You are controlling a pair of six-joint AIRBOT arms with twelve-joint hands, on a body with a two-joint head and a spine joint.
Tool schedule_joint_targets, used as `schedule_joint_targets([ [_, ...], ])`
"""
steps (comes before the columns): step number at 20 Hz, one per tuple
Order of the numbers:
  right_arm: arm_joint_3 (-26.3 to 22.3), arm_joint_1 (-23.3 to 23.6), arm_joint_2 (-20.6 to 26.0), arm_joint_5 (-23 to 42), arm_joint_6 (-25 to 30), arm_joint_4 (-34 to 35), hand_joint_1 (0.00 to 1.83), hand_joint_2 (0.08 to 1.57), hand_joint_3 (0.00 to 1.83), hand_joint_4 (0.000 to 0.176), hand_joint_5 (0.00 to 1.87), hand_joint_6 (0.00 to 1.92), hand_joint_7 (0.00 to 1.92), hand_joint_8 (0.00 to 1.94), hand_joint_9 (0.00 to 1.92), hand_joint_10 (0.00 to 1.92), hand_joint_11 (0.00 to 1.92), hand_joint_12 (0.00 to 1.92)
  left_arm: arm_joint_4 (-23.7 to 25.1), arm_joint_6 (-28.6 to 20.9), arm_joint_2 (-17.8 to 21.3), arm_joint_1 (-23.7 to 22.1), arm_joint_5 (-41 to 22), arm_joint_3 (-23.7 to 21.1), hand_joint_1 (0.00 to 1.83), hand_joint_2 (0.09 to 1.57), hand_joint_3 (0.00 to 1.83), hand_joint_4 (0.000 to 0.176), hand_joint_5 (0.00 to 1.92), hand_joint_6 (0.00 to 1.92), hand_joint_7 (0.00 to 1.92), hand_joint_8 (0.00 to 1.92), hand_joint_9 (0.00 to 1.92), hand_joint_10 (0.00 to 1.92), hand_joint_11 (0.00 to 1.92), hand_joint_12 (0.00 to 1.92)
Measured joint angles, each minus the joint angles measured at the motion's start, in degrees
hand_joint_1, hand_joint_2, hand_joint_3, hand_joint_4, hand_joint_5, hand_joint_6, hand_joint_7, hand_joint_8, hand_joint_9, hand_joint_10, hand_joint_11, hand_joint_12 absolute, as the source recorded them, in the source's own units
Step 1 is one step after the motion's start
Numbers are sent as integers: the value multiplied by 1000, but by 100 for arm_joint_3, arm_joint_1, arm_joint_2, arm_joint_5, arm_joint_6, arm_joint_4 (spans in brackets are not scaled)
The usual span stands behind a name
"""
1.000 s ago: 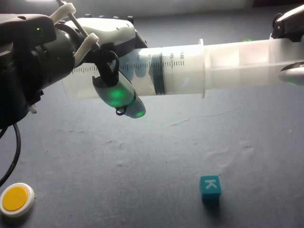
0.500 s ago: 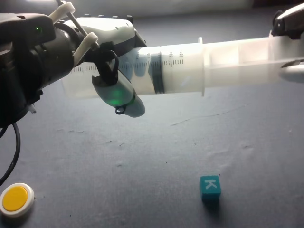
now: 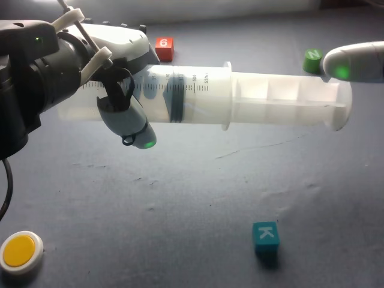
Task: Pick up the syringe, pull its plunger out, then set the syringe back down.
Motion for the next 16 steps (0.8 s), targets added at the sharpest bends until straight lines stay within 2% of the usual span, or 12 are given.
schedule_joint_targets([
  [4, -2, -7, 96, 57, -26, -481, 307, 774, 0, 0, 89, 6, 123, 5, 154, 6, 0, 491, 61, -11, 0, 11, 103, 96, 1338, 1212, 0, 0, 759, 1397, 813, 1181, 694, 1439, 430, 1460],
  [6, -2, -11, 173, 107, -87, -586, 332, 783, 0, 0, 48, 1, 83, 2, 107, 1, 0, 343, 258, -186, 0, 101, 138, 133, 1340, 1207, 0, 0, 773, 1365, 825, 1204, 693, 1427, 420, 1473],
  [8, -2, -76, 286, 138, -111, -629, 303, 783, 0, 0, 50, 2, 83, 2, 105, 1, 0, 328, 979, -1073, 9, 369, 195, 138, 1336, 1216, 4, 0, 753, 1365, 796, 1270, 678, 1463, 404, 1510],
  [10, -2, -127, 361, 107, -120, -719, 281, 788, 0, 0, 77, 7, 103, 6, 117, 4, 0, 349, 1248, -1370, 13, 498, 225, 144, 1334, 1221, 0, 0, 743, 1400, 796, 1247, 674, 1470, 384, 1535],
  [12, -44, -160, 498, 48, -140, -1043, 251, 795, 1, 0, 77, 3, 103, 3, 126, 4, 0, 389, 1696, -1987, 13, 772, 247, 144, 1336, 1219, 0, 0, 743, 1383, 802, 1261, 678, 1462, 398, 1523],
  [15, -170, -157, 667, 2, -190, -1172, 236, 809, 5, 0, 71, 0, 95, 0, 118, 0, 0, 371, 1967, -2531, 24, 1161, 219, 142, 1338, 1212, 0, 0, 755, 1376, 824, 1227, 688, 1440, 408, 1518],
  [16, -184, -157, 675, 4, -219, -1204, 208, 834, 7, 0, 74, 5, 95, 4, 112, 4, 0, 324, 2162, -2747, 39, 1294, 179, 144, 1333, 1223, 1, 0, 727, 1426, 795, 1245, 678, 1466, 410, 1516],
])
